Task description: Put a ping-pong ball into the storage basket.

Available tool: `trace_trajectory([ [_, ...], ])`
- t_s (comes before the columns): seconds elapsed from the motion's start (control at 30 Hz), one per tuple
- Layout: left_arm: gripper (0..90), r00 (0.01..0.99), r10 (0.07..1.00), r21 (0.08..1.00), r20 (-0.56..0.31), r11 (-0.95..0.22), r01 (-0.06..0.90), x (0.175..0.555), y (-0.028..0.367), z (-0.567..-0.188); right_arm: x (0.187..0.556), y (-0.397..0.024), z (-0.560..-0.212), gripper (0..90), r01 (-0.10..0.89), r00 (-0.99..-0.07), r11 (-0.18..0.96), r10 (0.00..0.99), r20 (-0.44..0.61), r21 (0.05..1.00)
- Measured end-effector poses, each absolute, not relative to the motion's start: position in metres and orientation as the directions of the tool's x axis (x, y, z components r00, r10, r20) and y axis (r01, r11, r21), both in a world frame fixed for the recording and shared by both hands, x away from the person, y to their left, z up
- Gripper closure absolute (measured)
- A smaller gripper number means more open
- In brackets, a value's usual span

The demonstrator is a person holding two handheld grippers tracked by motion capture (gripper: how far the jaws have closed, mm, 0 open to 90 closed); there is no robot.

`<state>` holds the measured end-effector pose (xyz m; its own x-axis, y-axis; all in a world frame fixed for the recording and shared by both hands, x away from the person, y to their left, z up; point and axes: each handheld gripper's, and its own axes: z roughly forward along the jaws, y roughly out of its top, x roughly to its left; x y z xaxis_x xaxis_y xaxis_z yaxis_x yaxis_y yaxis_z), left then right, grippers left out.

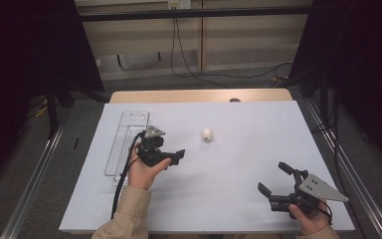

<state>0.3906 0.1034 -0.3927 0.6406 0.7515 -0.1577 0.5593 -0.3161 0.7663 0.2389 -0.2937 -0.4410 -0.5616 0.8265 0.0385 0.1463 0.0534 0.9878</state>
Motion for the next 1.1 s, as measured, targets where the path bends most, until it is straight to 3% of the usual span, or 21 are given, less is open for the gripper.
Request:
trace_trajectory([
  [1.1, 11.6, 0.647, 0.745, 0.761, -0.164, -0.322, 0.563, 0.392, 0.087, -0.404, 0.240, -0.293, -0.441, 2.8, 0.149, -0.562, 0.045, 0.826, 0.047, 0.988],
])
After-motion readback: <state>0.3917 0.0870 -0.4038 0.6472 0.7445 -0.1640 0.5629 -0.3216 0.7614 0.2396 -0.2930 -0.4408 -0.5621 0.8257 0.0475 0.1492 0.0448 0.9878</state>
